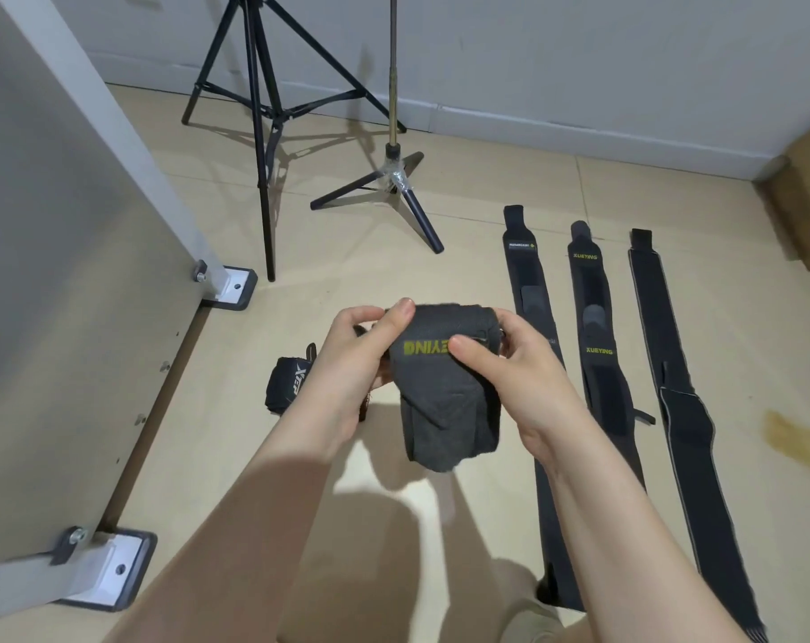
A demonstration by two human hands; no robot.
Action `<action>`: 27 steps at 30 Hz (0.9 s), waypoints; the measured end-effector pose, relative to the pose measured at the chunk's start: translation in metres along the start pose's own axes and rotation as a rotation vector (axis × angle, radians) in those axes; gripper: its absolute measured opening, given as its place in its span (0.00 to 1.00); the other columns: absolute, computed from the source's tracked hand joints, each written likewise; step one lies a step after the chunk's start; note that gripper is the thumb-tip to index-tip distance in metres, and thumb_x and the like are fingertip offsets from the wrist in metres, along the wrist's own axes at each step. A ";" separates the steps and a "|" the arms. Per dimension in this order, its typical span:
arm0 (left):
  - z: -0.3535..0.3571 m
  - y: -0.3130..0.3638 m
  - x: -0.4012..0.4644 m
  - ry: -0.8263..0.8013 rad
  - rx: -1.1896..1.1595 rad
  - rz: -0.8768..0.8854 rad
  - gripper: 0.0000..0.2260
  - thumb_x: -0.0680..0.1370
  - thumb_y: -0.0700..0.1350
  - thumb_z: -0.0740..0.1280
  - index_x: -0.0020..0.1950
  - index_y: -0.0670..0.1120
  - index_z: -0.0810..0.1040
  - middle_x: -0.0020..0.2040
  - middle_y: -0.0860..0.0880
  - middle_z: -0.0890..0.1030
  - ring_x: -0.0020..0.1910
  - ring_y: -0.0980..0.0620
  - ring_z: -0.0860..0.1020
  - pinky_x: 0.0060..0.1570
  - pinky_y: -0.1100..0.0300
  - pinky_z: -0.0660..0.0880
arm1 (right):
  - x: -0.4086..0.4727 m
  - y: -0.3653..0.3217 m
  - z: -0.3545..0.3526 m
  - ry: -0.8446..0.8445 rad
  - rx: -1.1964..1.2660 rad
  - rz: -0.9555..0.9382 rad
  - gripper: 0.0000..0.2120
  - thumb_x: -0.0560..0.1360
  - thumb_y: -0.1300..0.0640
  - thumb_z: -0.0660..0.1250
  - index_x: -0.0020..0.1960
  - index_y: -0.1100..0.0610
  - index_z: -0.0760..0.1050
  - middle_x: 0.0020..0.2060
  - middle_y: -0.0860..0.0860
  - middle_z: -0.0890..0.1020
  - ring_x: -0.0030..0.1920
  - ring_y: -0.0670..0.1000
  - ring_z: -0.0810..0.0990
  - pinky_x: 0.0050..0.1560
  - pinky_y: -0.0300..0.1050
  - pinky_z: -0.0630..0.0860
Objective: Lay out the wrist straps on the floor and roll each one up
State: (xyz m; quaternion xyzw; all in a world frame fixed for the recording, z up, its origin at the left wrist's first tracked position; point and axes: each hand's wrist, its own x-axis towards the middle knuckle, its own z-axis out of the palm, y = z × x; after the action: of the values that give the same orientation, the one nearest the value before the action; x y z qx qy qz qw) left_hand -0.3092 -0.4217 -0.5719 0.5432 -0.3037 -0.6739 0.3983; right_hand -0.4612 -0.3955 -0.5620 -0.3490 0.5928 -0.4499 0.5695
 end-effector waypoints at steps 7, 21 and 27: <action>-0.011 0.007 -0.006 -0.016 0.356 0.428 0.22 0.64 0.52 0.75 0.55 0.66 0.74 0.60 0.50 0.74 0.42 0.54 0.78 0.43 0.63 0.76 | 0.010 0.004 0.011 0.003 0.187 0.097 0.13 0.77 0.55 0.65 0.57 0.61 0.77 0.51 0.57 0.84 0.50 0.52 0.83 0.50 0.43 0.79; -0.002 -0.003 -0.001 -0.119 0.266 0.214 0.16 0.69 0.38 0.75 0.53 0.51 0.79 0.42 0.55 0.82 0.38 0.62 0.79 0.40 0.70 0.73 | 0.010 0.006 0.000 0.142 -0.250 -0.045 0.13 0.79 0.49 0.61 0.48 0.55 0.80 0.44 0.52 0.85 0.47 0.52 0.83 0.51 0.50 0.79; -0.005 0.002 0.003 -0.023 0.182 0.113 0.13 0.70 0.41 0.74 0.52 0.50 0.77 0.35 0.53 0.81 0.30 0.58 0.77 0.26 0.71 0.68 | 0.019 0.002 0.002 0.109 -0.408 -0.150 0.15 0.80 0.50 0.60 0.64 0.52 0.73 0.61 0.49 0.77 0.62 0.48 0.74 0.66 0.50 0.69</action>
State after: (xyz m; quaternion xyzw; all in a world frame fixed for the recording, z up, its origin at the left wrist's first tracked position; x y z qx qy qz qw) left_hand -0.3040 -0.4255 -0.5726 0.5513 -0.3982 -0.6262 0.3812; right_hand -0.4606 -0.4128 -0.5705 -0.4753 0.6738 -0.3798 0.4193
